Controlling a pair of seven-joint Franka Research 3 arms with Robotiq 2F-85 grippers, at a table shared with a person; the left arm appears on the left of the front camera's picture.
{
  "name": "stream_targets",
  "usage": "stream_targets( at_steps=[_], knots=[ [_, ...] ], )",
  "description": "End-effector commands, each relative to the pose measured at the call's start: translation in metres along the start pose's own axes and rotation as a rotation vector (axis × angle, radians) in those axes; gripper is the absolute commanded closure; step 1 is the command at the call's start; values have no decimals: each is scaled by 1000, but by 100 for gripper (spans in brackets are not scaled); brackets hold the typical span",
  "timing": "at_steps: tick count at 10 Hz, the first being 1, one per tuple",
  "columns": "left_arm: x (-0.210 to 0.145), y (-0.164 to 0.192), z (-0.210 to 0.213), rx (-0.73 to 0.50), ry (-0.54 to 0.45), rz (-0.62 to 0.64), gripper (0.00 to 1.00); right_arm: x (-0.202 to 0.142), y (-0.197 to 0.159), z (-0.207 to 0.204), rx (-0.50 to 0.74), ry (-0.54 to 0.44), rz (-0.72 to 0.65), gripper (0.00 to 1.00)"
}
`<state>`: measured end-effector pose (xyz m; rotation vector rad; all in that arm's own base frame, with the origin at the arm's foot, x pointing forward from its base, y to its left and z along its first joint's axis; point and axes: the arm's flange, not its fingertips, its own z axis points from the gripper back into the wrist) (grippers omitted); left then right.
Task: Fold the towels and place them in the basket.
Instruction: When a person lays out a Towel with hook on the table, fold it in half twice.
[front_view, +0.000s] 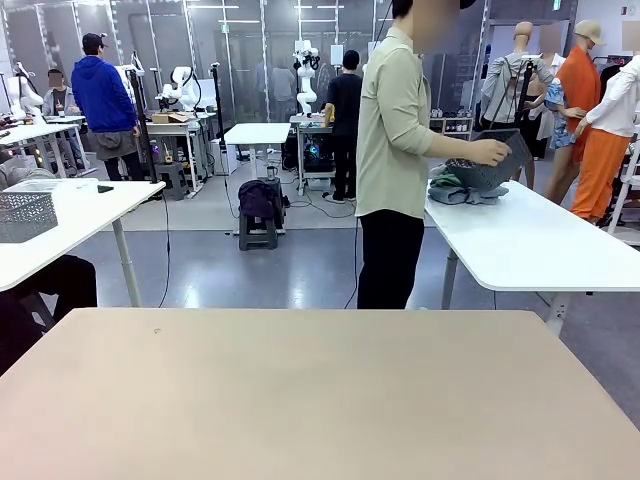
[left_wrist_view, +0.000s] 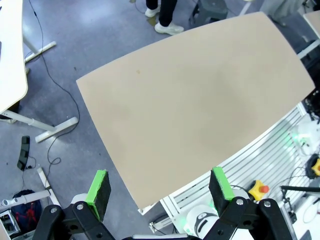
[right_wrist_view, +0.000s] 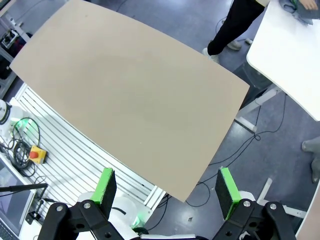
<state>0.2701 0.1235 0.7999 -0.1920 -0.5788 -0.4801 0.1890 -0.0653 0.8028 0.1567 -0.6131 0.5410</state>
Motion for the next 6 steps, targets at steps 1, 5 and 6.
stream_targets(
  at_steps=[1, 5, 6],
  knots=[
    [-1, -5, 4, -2, 5, -15, 0, -4, -2, 0, -24, 2, 26, 0],
    [0, 0, 0, 0, 0, 0, 0, 0, 0, 0, 0, 0, 0, 0],
    [0, 0, 0, 0, 0, 0, 0, 0, 0, 0, 0, 0, 0, 0]
  ],
)
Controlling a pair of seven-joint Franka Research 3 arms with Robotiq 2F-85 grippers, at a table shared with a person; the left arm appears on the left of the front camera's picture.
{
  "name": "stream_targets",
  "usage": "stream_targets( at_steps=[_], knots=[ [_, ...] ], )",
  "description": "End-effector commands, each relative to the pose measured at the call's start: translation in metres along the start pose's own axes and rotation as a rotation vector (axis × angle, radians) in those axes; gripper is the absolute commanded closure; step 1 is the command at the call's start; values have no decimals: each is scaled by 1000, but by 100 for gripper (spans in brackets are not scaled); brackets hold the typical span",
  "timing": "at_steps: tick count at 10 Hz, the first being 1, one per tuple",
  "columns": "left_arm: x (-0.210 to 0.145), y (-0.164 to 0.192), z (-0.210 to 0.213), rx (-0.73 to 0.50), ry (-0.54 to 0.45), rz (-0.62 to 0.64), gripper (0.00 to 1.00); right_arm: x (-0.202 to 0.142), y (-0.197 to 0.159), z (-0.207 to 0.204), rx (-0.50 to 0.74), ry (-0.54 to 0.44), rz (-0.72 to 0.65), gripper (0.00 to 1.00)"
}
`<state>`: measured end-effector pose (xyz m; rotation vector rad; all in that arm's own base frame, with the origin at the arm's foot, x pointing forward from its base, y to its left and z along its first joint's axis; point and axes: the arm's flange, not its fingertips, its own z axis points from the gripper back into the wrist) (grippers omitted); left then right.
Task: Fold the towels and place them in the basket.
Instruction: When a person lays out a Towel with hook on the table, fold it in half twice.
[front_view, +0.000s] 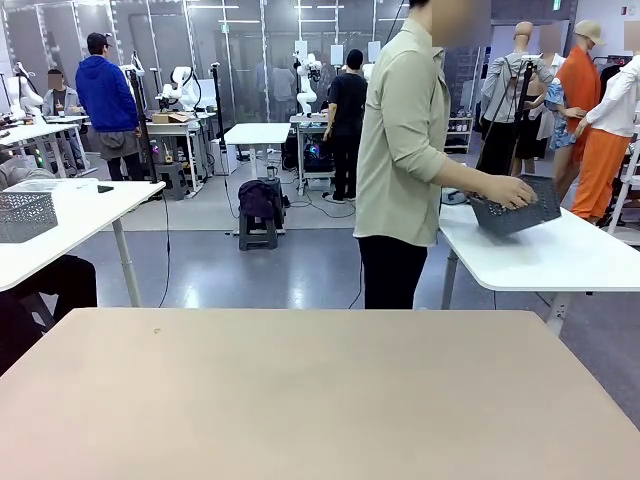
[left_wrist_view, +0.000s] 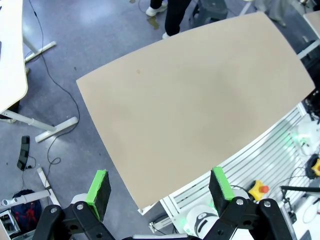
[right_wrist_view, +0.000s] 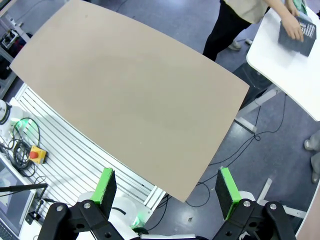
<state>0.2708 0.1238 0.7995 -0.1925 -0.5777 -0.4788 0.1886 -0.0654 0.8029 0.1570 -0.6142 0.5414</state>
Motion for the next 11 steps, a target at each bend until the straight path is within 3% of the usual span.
stream_targets(
  at_steps=[1, 11],
  knots=[
    [0, -1, 1, 0, -1, -1, 0, 0, 0, 0, 0, 1, 0, 0],
    [0, -1, 1, 0, -1, -1, 0, 0, 0, 0, 0, 1, 0, 0]
  ],
)
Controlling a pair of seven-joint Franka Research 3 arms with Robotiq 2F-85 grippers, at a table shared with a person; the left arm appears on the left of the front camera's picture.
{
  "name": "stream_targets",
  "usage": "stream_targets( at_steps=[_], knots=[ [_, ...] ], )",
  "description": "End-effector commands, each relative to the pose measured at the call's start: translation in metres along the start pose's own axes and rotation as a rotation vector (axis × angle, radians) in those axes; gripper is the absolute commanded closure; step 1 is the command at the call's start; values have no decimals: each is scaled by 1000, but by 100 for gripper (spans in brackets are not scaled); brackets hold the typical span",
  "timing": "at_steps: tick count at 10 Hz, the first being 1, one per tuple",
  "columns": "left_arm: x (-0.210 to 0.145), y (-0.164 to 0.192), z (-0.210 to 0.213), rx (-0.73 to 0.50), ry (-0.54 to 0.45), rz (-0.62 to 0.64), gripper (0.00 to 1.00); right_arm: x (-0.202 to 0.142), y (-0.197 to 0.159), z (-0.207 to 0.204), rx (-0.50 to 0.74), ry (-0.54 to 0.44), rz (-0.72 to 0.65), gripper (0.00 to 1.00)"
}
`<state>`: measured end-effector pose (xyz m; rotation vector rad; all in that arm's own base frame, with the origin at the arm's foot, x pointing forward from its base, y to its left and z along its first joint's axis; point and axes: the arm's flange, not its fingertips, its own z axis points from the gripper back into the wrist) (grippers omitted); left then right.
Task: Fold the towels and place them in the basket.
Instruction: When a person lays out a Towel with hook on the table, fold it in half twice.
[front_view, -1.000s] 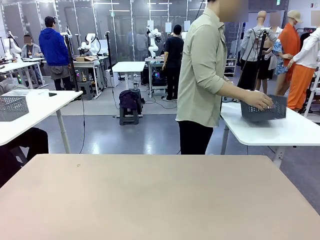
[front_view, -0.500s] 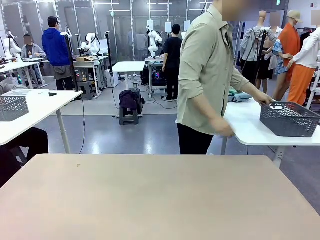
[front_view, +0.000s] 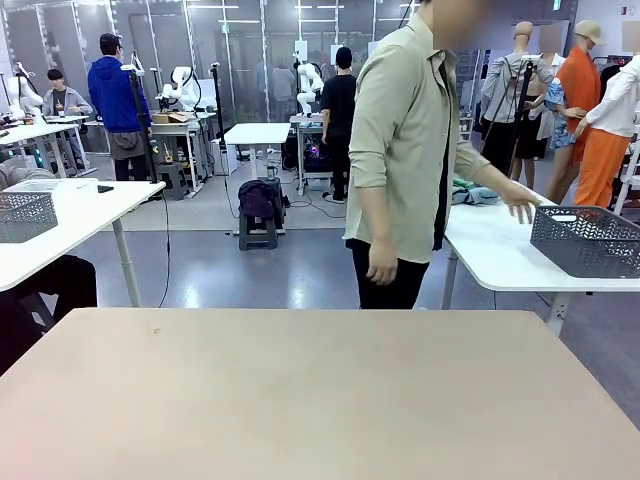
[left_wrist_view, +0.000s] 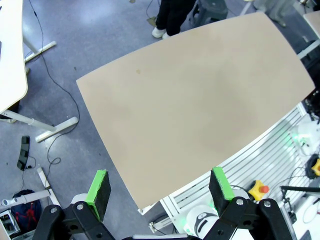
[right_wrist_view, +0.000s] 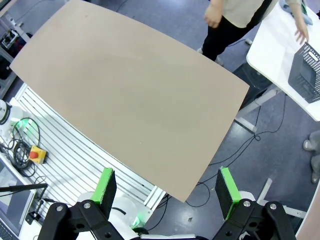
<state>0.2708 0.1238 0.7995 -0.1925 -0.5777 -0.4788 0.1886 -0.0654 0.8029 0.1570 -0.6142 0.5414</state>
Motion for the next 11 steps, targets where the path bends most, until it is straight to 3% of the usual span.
stream_targets(
  at_steps=[1, 11],
  knots=[
    [0, -1, 1, 0, -1, -2, 0, 0, 0, 0, 0, 1, 0, 0],
    [0, -1, 1, 0, -1, -2, 0, 0, 0, 0, 0, 1, 0, 0]
  ],
)
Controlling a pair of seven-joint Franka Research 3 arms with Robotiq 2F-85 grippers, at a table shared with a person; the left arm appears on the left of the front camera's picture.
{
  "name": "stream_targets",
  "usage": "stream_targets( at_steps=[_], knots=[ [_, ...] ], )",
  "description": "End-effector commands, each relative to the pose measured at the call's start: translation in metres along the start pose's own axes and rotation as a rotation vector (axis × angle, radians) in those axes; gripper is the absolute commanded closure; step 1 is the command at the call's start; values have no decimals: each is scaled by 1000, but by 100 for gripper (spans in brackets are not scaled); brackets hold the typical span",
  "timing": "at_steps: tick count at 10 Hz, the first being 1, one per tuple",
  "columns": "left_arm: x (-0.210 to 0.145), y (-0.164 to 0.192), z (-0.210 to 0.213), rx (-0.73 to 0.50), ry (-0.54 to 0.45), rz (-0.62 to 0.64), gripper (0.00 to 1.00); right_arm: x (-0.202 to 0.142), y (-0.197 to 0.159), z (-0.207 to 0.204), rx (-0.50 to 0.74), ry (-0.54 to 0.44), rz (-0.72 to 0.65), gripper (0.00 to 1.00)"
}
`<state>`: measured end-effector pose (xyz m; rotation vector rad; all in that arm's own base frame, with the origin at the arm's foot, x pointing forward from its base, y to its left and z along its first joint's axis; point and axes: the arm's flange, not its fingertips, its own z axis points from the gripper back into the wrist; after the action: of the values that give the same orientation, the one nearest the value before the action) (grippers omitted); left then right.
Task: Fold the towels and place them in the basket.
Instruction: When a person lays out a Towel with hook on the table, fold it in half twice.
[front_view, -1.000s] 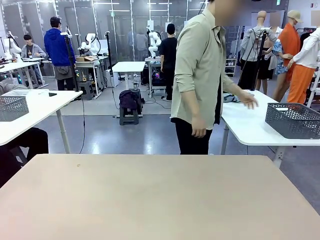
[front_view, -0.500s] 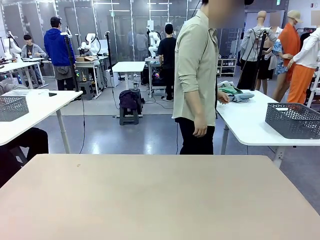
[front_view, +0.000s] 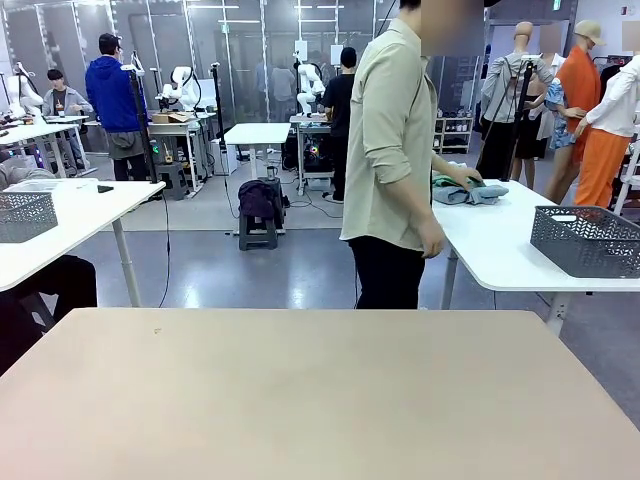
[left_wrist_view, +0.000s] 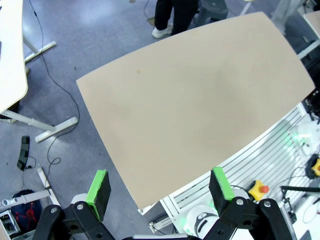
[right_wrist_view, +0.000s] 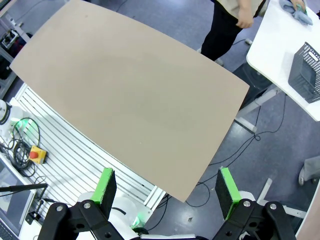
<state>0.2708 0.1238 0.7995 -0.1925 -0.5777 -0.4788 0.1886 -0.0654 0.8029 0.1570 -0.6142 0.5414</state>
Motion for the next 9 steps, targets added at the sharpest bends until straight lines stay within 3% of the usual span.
stream_targets(
  at_steps=[1, 9],
  knots=[
    [0, -1, 1, 0, -1, -2, 0, 0, 0, 0, 0, 1, 0, 0],
    [0, -1, 1, 0, -1, -2, 0, 0, 0, 0, 0, 1, 0, 0]
  ],
)
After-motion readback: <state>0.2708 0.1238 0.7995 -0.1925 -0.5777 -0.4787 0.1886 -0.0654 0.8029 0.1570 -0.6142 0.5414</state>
